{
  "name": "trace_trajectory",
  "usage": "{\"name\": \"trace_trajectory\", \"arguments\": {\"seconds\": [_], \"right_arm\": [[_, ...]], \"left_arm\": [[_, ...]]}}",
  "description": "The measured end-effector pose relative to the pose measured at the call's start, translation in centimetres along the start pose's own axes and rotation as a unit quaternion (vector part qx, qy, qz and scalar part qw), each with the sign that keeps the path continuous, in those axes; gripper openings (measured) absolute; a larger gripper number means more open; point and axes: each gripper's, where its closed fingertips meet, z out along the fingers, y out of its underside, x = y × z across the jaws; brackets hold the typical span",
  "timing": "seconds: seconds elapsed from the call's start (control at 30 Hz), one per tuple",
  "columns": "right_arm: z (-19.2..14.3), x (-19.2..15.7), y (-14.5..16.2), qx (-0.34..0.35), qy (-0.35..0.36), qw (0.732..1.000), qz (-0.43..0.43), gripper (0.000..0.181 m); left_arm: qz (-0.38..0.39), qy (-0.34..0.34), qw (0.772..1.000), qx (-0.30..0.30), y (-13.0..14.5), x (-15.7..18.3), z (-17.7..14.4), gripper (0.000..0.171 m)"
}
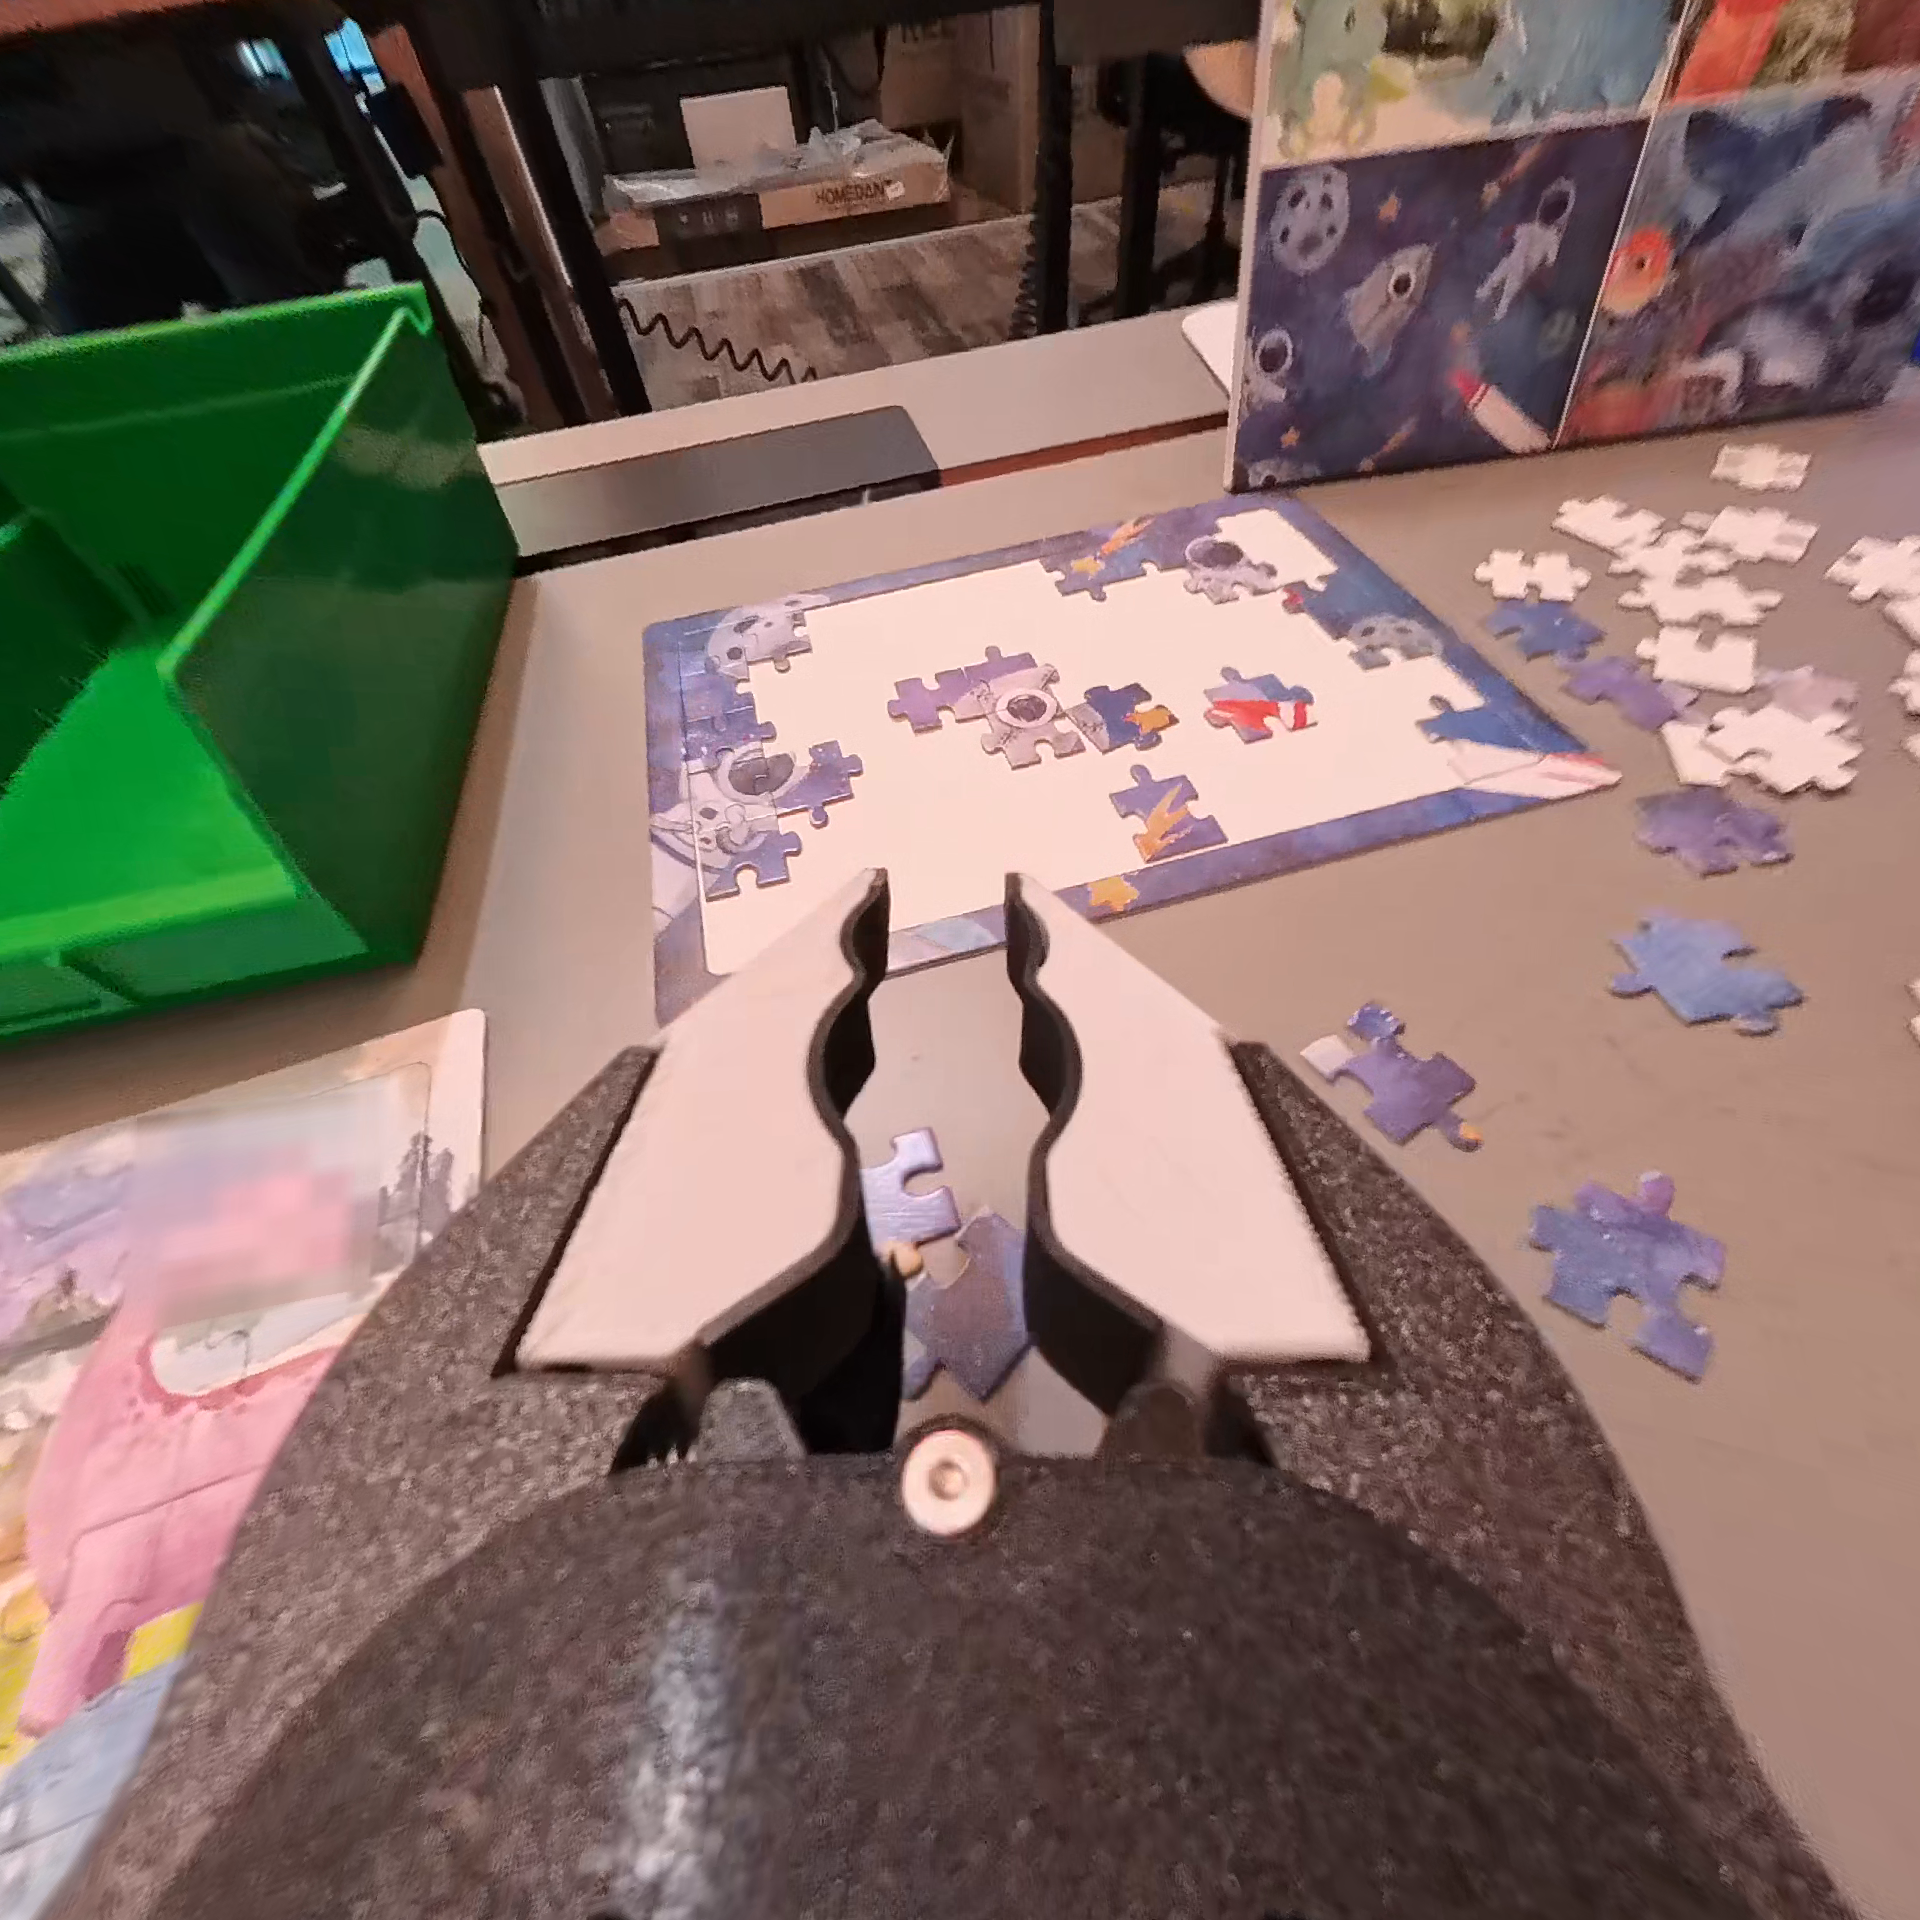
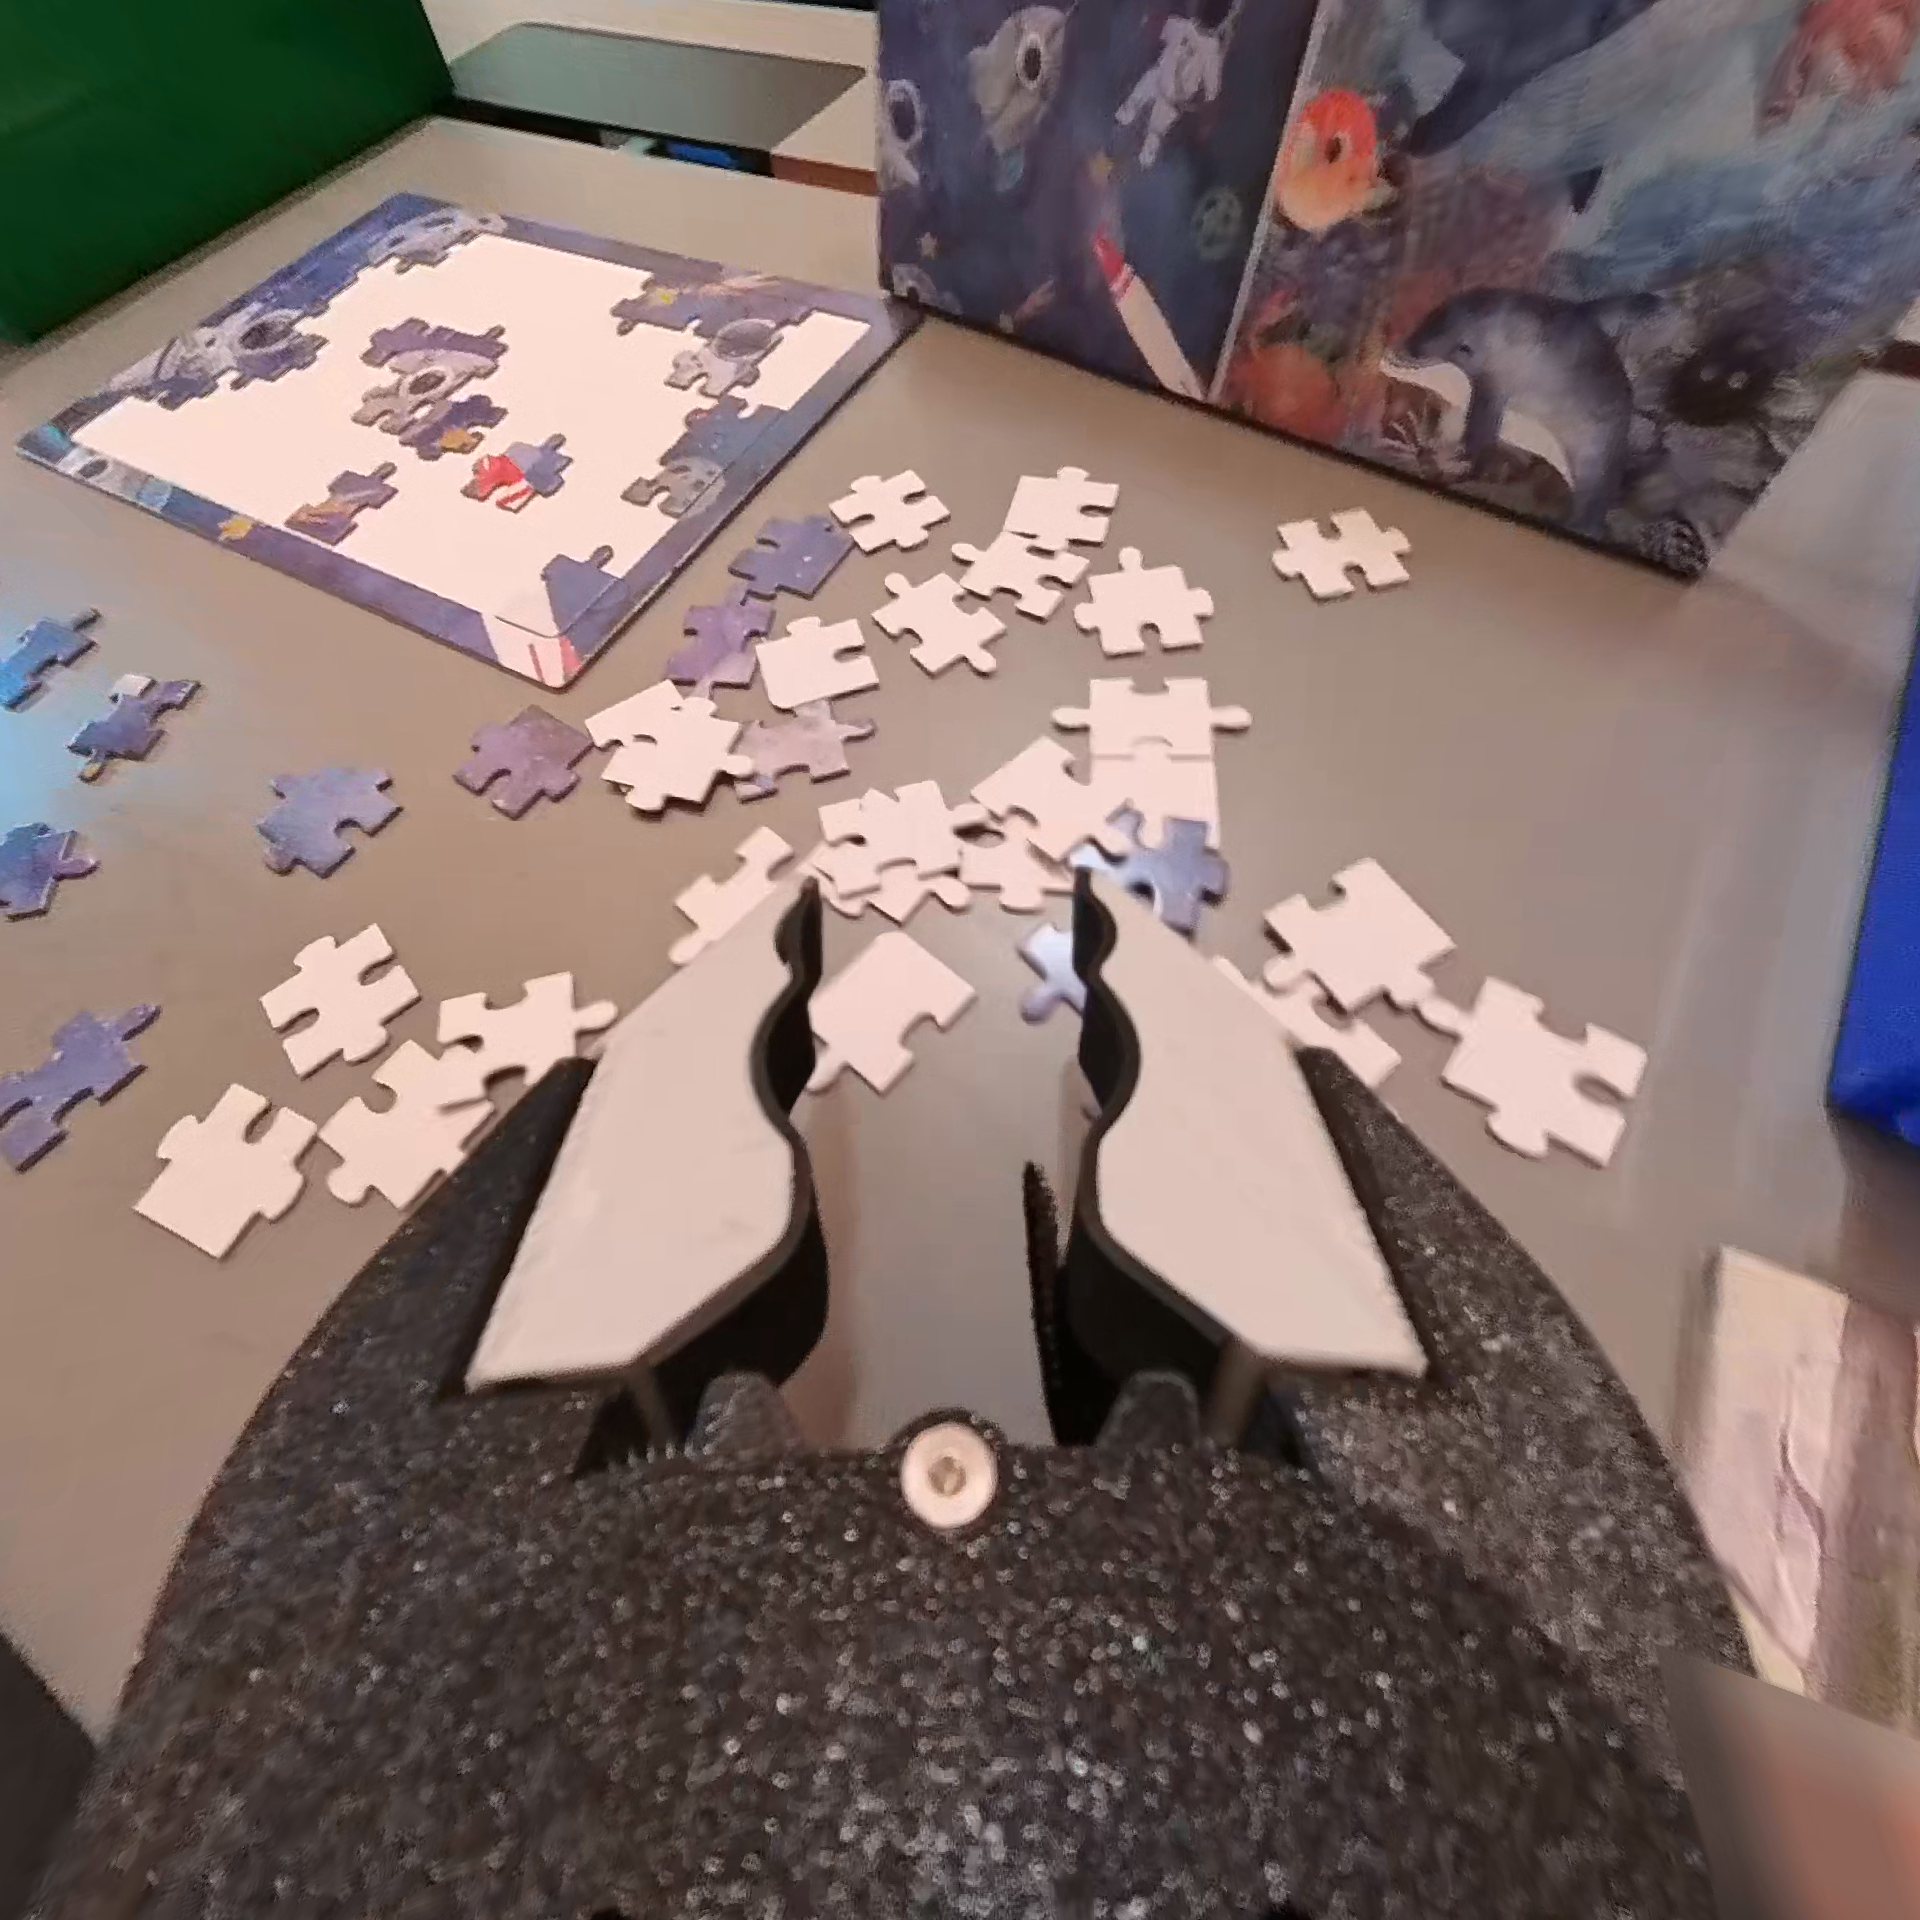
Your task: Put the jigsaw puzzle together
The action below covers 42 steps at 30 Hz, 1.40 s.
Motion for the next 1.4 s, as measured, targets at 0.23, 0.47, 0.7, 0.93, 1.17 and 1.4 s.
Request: {"name": "trace_trajectory", "arguments": {"seconds": [0.23, 0.47, 0.7, 0.93, 1.17, 1.4], "right_arm": [[5.5, 2.0, -3.0, -0.107, 0.029, 0.984, -0.140, 0.033], [6.1, 6.1, -0.7, -0.143, 0.000, 0.989, 0.049, 0.050], [6.4, 5.6, 0.3, -0.148, 0.046, 0.988, 0.000, 0.052], [6.1, 5.3, 0.4, -0.146, 0.016, 0.989, 0.008, 0.030], [2.8, 2.6, -5.0, 0.014, -0.159, 0.975, 0.154, 0.000], [2.7, 2.0, -5.1, 0.013, -0.119, 0.991, 0.053, 0.000]], "left_arm": [[0.090, -0.023, 0.996, 0.000, 0.1, 1.3, 0.0, 0.020], [0.034, 0.005, 0.999, -0.003, 0.3, 1.2, -0.1, 0.018], [0.039, 0.001, 0.999, -0.023, 1.1, 1.1, 0.3, 0.018], [0.043, -0.003, 0.999, -0.032, 1.4, 1.0, 0.4, 0.018], [0.049, -0.004, 0.998, -0.032, 1.4, 1.2, 0.4, 0.018], [0.059, -0.007, 0.998, -0.030, 1.3, 1.4, 0.3, 0.018]]}}
